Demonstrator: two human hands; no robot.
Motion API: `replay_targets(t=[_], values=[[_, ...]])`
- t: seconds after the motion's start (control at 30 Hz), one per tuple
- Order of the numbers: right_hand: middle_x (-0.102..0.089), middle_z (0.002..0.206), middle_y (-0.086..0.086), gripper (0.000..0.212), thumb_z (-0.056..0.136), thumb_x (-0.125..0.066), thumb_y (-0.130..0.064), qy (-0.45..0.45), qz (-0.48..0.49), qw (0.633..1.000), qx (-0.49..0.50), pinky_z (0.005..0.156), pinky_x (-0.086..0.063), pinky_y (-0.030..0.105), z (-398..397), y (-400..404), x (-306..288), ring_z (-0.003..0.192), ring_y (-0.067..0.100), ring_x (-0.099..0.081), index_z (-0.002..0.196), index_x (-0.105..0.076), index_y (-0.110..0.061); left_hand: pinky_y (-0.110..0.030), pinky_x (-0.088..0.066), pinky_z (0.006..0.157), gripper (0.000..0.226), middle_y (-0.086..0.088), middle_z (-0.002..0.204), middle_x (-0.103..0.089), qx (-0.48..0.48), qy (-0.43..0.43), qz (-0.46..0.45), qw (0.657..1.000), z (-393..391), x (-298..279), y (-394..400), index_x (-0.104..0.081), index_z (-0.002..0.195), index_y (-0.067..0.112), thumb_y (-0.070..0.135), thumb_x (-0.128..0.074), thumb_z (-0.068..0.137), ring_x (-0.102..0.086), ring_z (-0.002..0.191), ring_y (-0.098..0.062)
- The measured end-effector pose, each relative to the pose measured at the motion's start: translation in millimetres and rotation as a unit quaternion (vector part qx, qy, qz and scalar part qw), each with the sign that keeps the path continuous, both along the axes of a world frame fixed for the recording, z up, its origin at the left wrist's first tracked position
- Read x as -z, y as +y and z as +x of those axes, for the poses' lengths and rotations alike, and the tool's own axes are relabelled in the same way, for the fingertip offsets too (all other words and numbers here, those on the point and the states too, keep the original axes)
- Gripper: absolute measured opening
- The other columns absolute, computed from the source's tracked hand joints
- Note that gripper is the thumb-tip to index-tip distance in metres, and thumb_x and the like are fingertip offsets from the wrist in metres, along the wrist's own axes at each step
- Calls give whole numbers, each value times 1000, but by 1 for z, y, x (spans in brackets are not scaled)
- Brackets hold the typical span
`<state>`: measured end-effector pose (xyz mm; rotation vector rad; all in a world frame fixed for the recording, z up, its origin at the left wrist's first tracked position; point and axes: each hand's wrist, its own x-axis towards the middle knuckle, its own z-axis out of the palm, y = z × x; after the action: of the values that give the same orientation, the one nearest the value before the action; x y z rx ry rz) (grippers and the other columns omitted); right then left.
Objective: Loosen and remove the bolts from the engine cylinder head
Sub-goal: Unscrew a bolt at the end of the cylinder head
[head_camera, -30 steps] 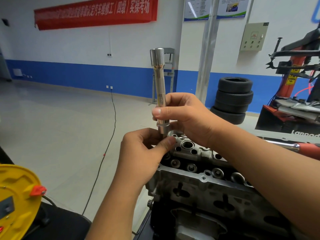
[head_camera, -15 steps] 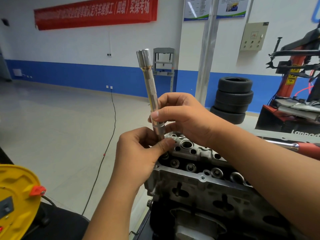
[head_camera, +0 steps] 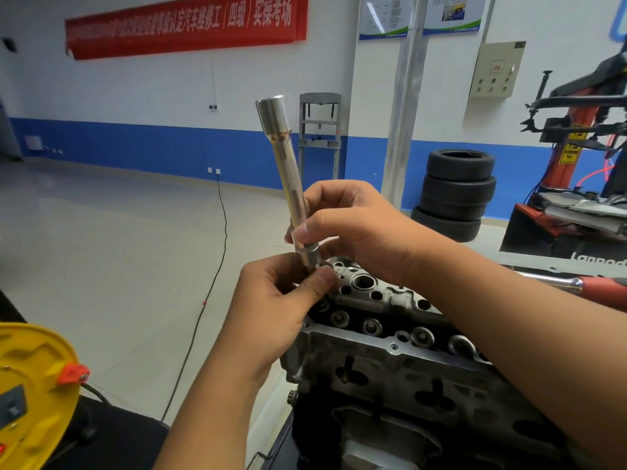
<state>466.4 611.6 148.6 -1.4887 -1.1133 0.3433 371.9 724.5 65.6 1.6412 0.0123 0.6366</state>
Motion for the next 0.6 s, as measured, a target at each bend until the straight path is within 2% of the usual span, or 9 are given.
replay_targets(t=[0.07, 0.17, 0.23, 0.3, 0.37, 0.4, 0.47, 0.53, 0.6], values=[[-68, 82, 14, 12, 72, -71, -6, -2, 4, 1000, 6, 75, -46, 49, -1, 1, 0, 81, 28, -62, 79, -64, -12, -25, -57, 83, 20, 4, 100, -82, 66, 8, 2, 998, -2, 2, 4, -80, 102, 39, 28, -65, 95, -77, 99, -11], [-65, 83, 13, 11, 72, -68, -5, 5, 11, 1000, -2, 73, -48, 48, -1, 1, 0, 84, 31, -60, 75, -65, -15, -26, -59, 84, 38, 4, 102, -82, 64, 16, 7, 998, -2, 5, 9, -80, 104, 40, 10, -57, 105, -76, 102, -11], [-66, 81, 11, 11, 73, -65, -5, 4, 6, 1000, -11, 69, -52, 40, -1, 1, -1, 81, 27, -64, 77, -68, -14, -38, -60, 88, 29, 4, 95, -82, 19, 10, -12, 1000, 0, 3, 5, -81, 98, 40, 14, -70, 96, -77, 94, -12], [-67, 77, 8, 11, 73, -63, -5, -1, 4, 1000, -9, 64, -54, 31, 0, 1, -1, 77, 19, -68, 78, -70, -12, -41, -59, 86, 16, 5, 86, -81, -17, 0, -33, 999, 2, 0, 1, -81, 88, 38, 33, -84, 73, -77, 85, -13], [-66, 74, 5, 11, 73, -64, -4, 0, 9, 1000, -5, 60, -53, 27, 0, 1, -1, 76, 17, -68, 74, -70, -14, -37, -58, 81, 30, 5, 81, -80, -33, -1, -39, 999, 3, 0, -1, -81, 81, 38, 49, -83, 54, -76, 79, -13], [-67, 73, 5, 12, 73, -65, -4, 2, 12, 1000, -6, 60, -53, 26, 0, 2, 0, 76, 17, -68, 72, -70, -15, -37, -57, 80, 32, 5, 82, -80, -34, -2, -35, 999, 4, 0, 0, -81, 82, 38, 51, -82, 53, -76, 81, -13], [-68, 72, 4, 13, 75, -66, -5, 1, 11, 1000, -8, 61, -53, 27, 1, 1, 0, 75, 16, -68, 70, -71, -17, -37, -58, 82, 27, 3, 89, -81, 3, 2, -40, 999, 2, 0, 2, -83, 90, 37, 45, -80, 64, -77, 89, -15], [-69, 73, 4, 13, 75, -67, -7, -4, 7, 1000, -5, 61, -53, 28, 2, 1, 0, 75, 15, -67, 70, -72, -18, -29, -59, 78, 19, 0, 95, -82, 53, 2, -62, 997, 1, 0, 2, -83, 97, 33, 33, -72, 81, -78, 93, -15], [-70, 73, 4, 13, 75, -67, -8, -5, 6, 1000, -6, 61, -54, 27, 2, 1, 0, 74, 15, -67, 70, -72, -18, -21, -59, 73, 17, -1, 93, -82, 37, -3, -53, 998, 2, 1, 1, -84, 95, 26, 18, -68, 94, -78, 91, -13]])
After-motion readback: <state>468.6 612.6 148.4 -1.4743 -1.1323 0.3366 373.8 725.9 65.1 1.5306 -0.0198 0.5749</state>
